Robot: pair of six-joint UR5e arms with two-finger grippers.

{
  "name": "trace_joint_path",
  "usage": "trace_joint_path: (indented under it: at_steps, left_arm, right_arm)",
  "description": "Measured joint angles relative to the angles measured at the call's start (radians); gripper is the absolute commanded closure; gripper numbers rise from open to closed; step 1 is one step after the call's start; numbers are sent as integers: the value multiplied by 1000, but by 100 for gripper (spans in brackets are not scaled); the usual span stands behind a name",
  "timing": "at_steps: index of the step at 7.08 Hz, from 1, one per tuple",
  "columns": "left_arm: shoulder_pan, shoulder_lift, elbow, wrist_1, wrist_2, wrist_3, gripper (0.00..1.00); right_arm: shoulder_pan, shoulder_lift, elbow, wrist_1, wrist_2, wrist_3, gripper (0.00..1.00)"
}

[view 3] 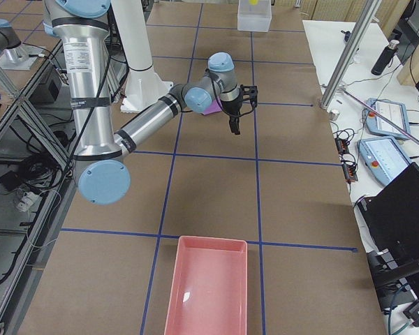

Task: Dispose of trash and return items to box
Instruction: 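Carry the yellow cup to the clear bin with left gripper while right arm advances, then release the yellow cup in the clear bin with the left gripper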

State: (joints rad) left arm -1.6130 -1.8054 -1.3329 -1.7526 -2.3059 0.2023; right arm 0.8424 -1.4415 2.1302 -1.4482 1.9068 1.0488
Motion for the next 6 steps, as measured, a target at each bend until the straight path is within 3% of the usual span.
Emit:
trace_joint_path:
  at_steps: [2, 6]
  left_arm:
    - [20, -38, 193, -154, 1, 4, 100]
    - [117, -40, 321, -320, 0, -72, 100]
  right_arm:
    - [-38, 12, -1, -1, -37, 28, 0]
    - [-51, 13, -2, 0, -50, 31, 0]
